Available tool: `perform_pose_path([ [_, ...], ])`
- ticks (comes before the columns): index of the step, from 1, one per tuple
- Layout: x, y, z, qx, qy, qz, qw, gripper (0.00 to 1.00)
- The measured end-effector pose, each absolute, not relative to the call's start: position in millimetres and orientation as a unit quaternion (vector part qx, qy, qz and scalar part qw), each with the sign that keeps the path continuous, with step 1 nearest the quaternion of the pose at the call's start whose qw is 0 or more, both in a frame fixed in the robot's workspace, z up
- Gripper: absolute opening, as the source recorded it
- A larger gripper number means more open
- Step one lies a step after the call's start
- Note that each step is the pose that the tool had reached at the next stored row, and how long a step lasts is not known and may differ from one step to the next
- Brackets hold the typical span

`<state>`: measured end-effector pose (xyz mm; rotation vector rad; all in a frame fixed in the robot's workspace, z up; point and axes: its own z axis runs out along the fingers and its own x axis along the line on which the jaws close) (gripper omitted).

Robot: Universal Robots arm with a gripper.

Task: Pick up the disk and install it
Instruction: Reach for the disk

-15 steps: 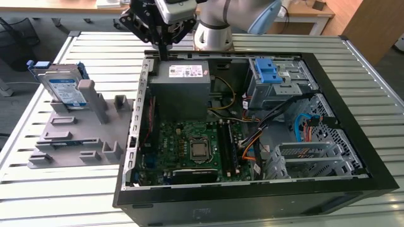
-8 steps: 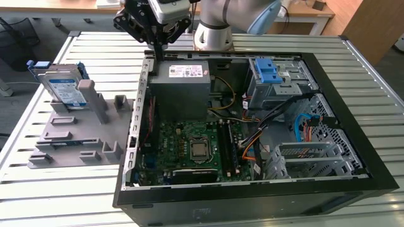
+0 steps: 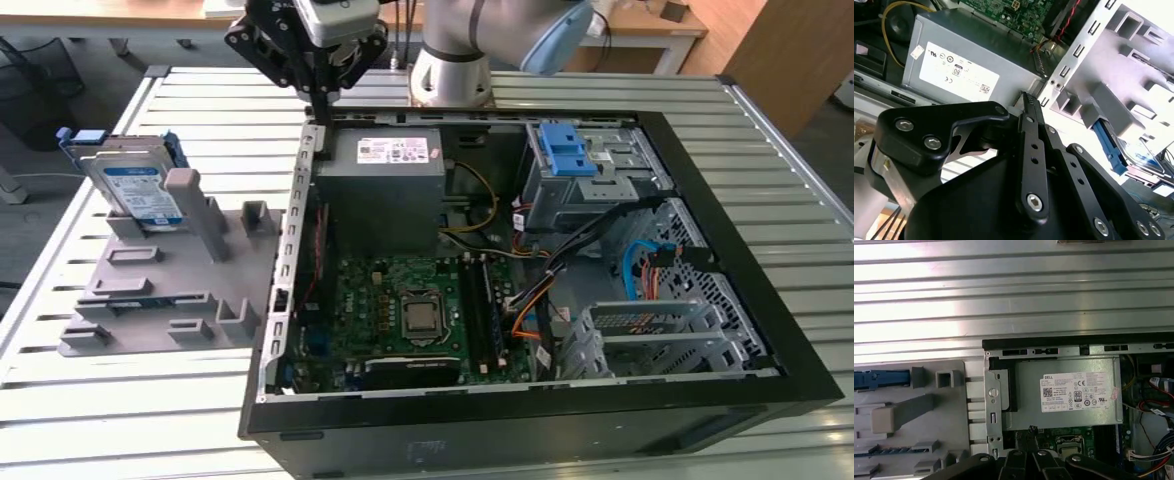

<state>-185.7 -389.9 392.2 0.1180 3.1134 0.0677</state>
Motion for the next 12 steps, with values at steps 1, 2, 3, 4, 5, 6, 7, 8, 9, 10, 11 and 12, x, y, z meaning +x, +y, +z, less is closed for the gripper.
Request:
perform_pose_path([
  [1, -188, -389, 392, 0.038, 0.999, 0.022, 0.013, 0.11],
  [2, -190, -388, 392, 0.038, 0.999, 0.022, 0.012, 0.11],
  [3, -193, -387, 392, 0.038, 0.999, 0.022, 0.012, 0.11],
  [4, -195, -386, 392, 0.038, 0.999, 0.022, 0.012, 0.11],
  [5, -197, -385, 392, 0.038, 0.999, 0.022, 0.012, 0.11],
  [6, -200, -384, 392, 0.038, 0.999, 0.022, 0.012, 0.11],
  [7, -202, -383, 392, 0.038, 0.999, 0.022, 0.012, 0.11],
  [8, -204, -383, 392, 0.038, 0.999, 0.022, 0.012, 0.11],
  [9, -206, -382, 392, 0.038, 0.999, 0.022, 0.011, 0.11],
  [10, -208, -381, 391, 0.038, 0.999, 0.022, 0.011, 0.11],
  [11, -209, -381, 391, 0.038, 0.999, 0.022, 0.011, 0.11],
  [12, -210, -380, 391, 0.038, 0.999, 0.022, 0.011, 0.11],
])
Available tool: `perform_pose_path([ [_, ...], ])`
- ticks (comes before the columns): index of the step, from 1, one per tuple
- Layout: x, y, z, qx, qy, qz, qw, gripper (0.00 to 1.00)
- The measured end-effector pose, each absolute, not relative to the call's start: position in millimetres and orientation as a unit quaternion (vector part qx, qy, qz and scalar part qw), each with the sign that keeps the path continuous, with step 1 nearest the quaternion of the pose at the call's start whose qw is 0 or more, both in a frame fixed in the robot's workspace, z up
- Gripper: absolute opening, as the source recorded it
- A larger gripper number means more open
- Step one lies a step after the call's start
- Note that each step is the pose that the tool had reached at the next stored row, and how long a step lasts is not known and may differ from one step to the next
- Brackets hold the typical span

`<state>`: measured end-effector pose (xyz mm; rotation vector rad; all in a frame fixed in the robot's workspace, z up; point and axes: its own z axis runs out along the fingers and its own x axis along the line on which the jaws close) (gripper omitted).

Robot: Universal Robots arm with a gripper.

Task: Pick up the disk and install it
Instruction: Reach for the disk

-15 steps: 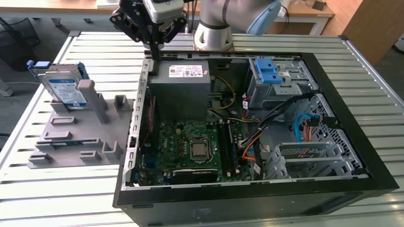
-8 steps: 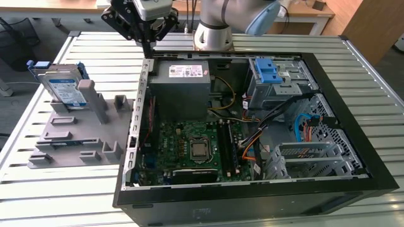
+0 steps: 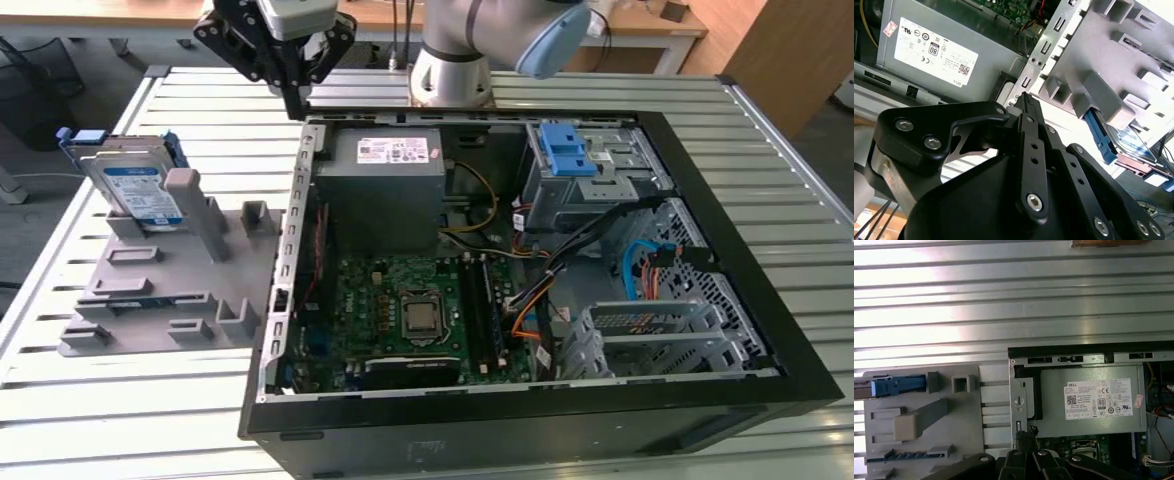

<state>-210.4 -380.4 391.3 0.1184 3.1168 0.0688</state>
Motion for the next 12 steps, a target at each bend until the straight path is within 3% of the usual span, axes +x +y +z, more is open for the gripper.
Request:
perform_pose_path([
  [12, -214.7, -379.4, 391.3, 0.038, 0.999, 0.022, 0.011, 0.11],
])
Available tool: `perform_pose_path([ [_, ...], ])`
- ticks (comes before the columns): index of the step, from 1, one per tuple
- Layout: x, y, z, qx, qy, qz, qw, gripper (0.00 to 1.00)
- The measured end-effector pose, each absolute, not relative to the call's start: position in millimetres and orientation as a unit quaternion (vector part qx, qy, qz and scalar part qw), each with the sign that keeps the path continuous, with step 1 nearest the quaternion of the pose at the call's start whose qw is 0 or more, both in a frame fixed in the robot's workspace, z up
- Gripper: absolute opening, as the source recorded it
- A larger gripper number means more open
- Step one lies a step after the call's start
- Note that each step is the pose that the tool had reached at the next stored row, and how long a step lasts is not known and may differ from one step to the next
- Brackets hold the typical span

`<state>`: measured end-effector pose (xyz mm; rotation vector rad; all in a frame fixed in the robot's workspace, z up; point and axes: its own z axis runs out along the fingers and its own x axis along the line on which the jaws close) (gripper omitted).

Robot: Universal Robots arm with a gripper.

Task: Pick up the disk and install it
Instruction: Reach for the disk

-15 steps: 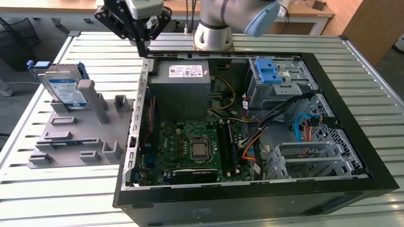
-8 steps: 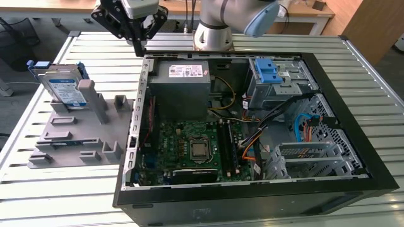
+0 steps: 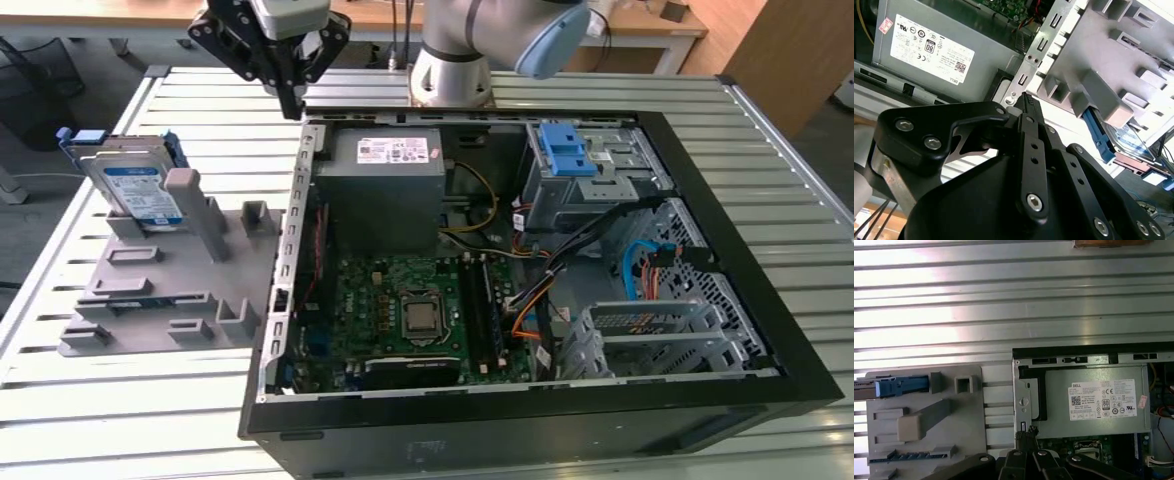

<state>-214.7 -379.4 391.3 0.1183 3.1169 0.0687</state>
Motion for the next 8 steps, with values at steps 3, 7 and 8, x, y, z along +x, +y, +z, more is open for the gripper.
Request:
perform_pose_path([
  [3, -217.0, -378.8, 391.2, 0.038, 0.999, 0.022, 0.011, 0.11],
  [7, -220.4, -377.7, 391.1, 0.038, 0.999, 0.022, 0.011, 0.11],
  [8, -221.4, -377.5, 391.1, 0.038, 0.999, 0.022, 0.011, 0.11],
])
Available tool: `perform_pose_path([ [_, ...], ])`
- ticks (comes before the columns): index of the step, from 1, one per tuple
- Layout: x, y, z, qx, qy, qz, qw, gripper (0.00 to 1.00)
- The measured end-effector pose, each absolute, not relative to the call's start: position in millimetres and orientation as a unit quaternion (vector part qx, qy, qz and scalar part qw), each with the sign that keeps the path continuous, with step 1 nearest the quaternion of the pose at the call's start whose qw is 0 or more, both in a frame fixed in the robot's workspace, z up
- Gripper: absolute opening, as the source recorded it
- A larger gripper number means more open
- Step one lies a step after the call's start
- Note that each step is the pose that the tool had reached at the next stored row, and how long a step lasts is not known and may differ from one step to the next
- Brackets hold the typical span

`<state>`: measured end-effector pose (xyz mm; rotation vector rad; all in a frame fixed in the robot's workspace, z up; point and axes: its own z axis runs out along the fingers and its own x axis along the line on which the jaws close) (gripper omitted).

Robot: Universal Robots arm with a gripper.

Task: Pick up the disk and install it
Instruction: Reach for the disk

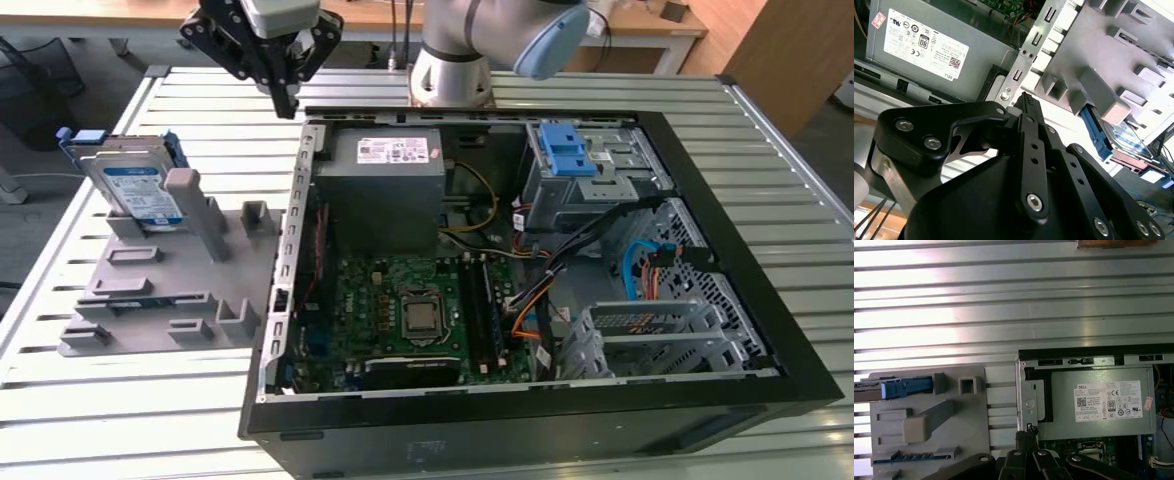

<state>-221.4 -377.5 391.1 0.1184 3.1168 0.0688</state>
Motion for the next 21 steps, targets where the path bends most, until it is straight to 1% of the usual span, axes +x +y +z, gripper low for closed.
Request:
perform_pose_path([
  [9, -229, -374, 391, 0.038, 0.999, 0.022, 0.011, 0.11],
  [21, -255, -364, 390, 0.038, 0.999, 0.022, 0.01, 0.11],
])
